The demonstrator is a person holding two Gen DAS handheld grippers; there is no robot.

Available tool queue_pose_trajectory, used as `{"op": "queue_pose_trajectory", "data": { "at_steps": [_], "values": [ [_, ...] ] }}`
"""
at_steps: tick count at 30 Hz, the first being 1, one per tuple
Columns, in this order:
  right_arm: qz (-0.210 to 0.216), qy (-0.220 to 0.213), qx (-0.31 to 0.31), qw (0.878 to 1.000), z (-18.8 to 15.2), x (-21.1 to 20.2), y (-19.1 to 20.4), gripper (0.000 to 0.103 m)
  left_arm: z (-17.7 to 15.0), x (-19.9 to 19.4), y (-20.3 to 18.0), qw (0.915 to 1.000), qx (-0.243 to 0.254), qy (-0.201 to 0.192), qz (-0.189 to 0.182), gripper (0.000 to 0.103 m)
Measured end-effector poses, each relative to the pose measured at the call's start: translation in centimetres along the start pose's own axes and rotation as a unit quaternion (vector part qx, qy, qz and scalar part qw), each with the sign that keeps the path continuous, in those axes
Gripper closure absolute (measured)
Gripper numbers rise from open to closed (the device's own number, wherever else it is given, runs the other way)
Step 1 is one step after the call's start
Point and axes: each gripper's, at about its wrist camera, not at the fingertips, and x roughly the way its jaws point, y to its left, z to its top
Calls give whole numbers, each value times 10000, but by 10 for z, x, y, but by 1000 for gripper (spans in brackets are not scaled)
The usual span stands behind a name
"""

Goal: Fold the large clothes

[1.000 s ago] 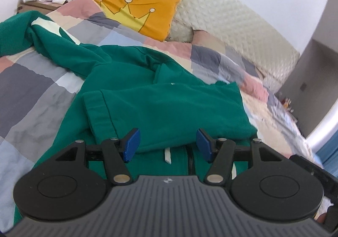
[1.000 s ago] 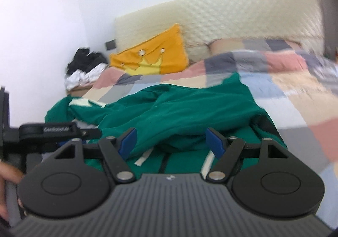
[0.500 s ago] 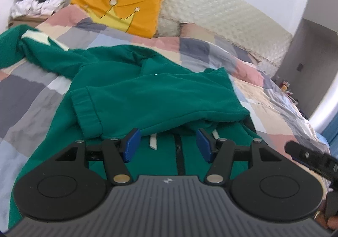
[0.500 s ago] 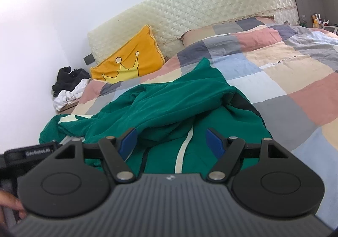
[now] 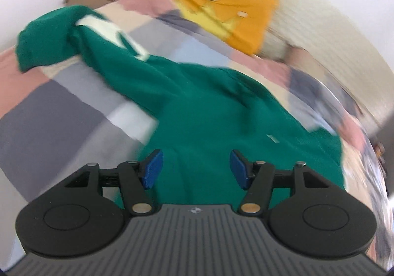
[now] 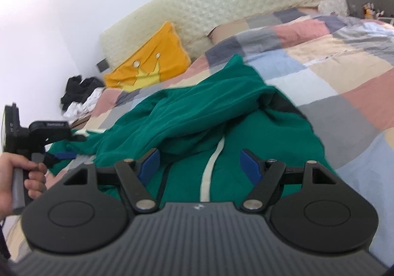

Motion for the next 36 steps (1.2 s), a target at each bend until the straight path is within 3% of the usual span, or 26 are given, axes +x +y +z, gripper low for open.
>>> {"op": "queue_pose_trajectory", "data": {
  "at_steps": [2, 5, 10, 15, 18, 24, 28, 31, 33, 35, 36],
  "values": [
    [-84, -81, 12, 9999, 1, 4, -3, 29, 17, 18, 27, 9992, -390, -8, -84, 31],
    [-176, -165, 25, 9997, 1, 12, -9, 29, 36, 46, 71, 9942, -1071, 19, 68, 31],
    [-205, 95, 89, 9997, -2, 33, -14, 29, 65, 91, 138, 9762, -2159, -95, -177, 31],
    [-274, 429, 107, 9986, -10, 54, -13, 29, 97, 134, 166, 9764, -2071, -488, -364, 26],
    [-337, 525, 29, 9980, -12, 65, -9, 29, 113, 166, 181, 9697, -2363, -521, -319, 25],
    [-606, 384, -315, 9969, -10, 90, -3, 29, 143, 209, 195, 9572, -2751, -901, 73, 25],
    [-743, 269, -419, 9960, -9, 102, -6, 29, 158, 221, 200, 9441, -3025, -1243, 412, 26],
    [-709, 296, -344, 9964, -8, 112, -9, 30, 172, 232, 194, 9472, -2804, -1350, 769, 27],
    [-699, 298, -386, 9964, -7, 114, -10, 30, 179, 236, 187, 9529, -2476, -1386, 1071, 41],
    [-710, 258, -362, 9965, -7, 111, -12, 30, 185, 242, 179, 9599, -2102, -1215, 1404, 64],
    [-707, 237, -342, 9966, -6, 110, -12, 30, 187, 243, 174, 9626, -1942, -1173, 1481, 69]
  ]
}}
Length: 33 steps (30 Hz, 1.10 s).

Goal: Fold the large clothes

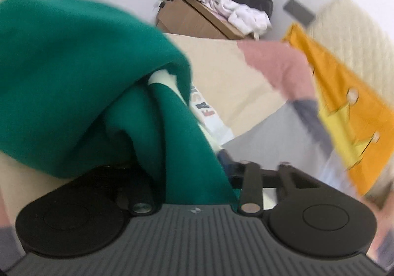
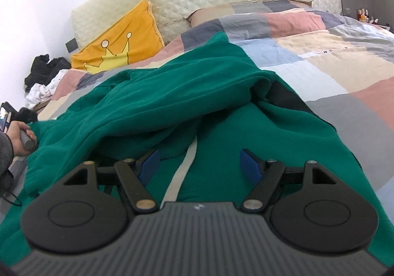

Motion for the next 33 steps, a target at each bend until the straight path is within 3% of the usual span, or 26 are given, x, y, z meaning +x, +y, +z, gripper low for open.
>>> {"op": "queue_pose_trajectory", "data": {
  "at_steps": [2, 7, 13, 16, 23, 27, 33],
  "values": [
    [11, -71, 13, 10000, 2, -4, -1, 30, 3, -9, -14, 9991, 414, -114, -16, 81],
    [70, -256, 31, 9996, 8, -12, 0, 30, 13, -61, -58, 9888, 1403, -508, -103, 89],
    [116, -503, 71, 9986, 13, -26, -2, 30, 6, -151, -134, 9593, 2612, -929, -541, 90],
    [131, -700, 151, 9973, 18, -36, -6, 29, -14, -203, -174, 9361, 3233, -1101, -838, 90],
    [157, -1047, 359, 9937, 28, -56, -21, 29, -96, -304, -239, 8864, 4219, -1182, -1491, 90],
    [193, -1161, 603, 9912, 31, -67, -35, 29, -158, -337, -256, 8707, 4484, -898, -1813, 90],
    [233, -1277, 953, 9870, 36, -78, -54, 29, -268, -345, -266, 8479, 4817, -157, -2207, 90]
  ]
}}
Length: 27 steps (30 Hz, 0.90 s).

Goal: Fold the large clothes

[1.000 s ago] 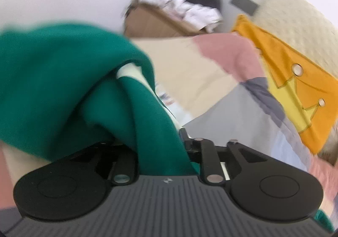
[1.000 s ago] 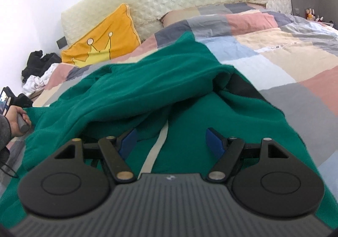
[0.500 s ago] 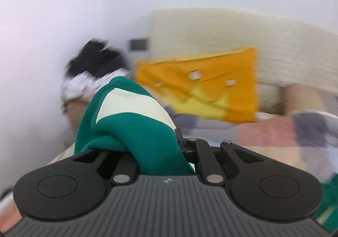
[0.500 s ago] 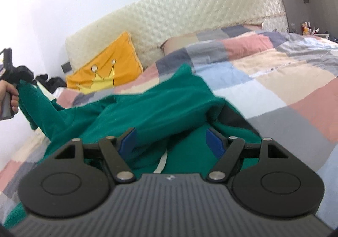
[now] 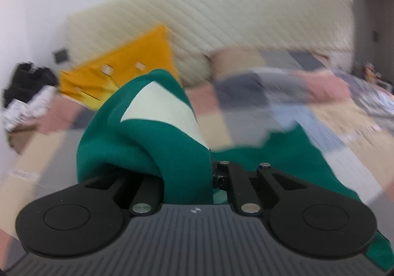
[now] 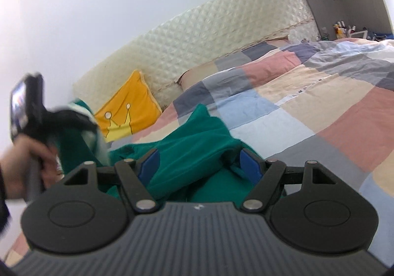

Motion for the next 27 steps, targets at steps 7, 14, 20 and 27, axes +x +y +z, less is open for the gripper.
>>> {"op": "queue_pose_trajectory", "data": {
  "at_steps": [7, 14, 20, 27],
  "values": [
    [-92, -57, 295, 9995, 8, -4, -33, 27, -65, 35, -61, 9973, -99, 633, -354, 89],
    [-67, 2, 326, 9994, 3, 2, -38, 27, -91, 29, -62, 9932, -212, 928, -671, 56],
    [26, -35, 165, 9999, 2, -2, -34, 27, -81, -26, -47, 9861, -762, 1034, -1051, 29],
    [360, -35, -286, 9989, -4, -15, -17, 27, -101, -117, -16, 9865, -837, 1012, -983, 28]
  ]
}}
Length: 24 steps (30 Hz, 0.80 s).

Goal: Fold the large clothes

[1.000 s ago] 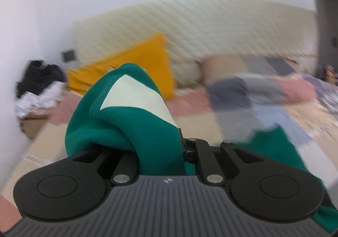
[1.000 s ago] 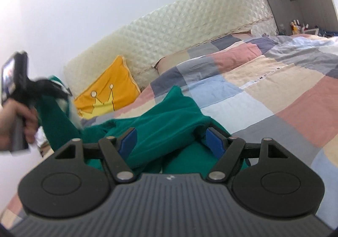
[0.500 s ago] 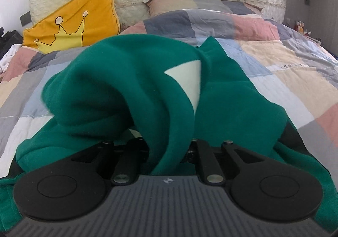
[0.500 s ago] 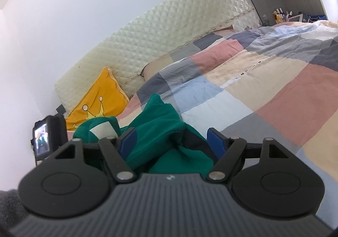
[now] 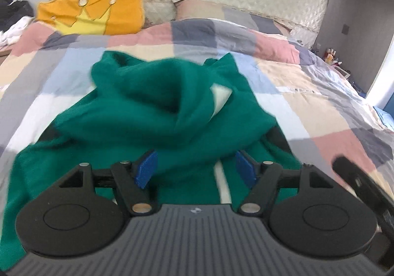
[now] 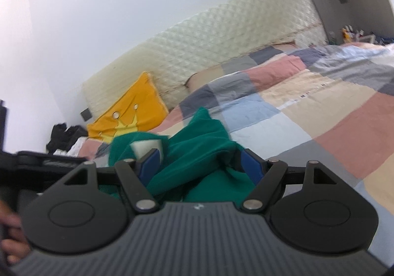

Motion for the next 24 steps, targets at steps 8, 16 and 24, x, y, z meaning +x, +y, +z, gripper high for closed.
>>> {"op": "queue_pose_trajectory", "data": {
  "at_steps": [8, 16, 24],
  "values": [
    [319, 352, -212, 9986, 6, -2, 32, 28, -31, -58, 34, 9992, -33, -367, 155, 28],
    [505, 745, -1200, 9887, 36, 53, 101, 28, -23, -57, 83, 9971, -509, -515, 243, 28],
    [661, 1394, -2206, 9631, 42, 184, 177, 30, -25, -41, 130, 9927, -1115, -403, 230, 28]
  ]
}}
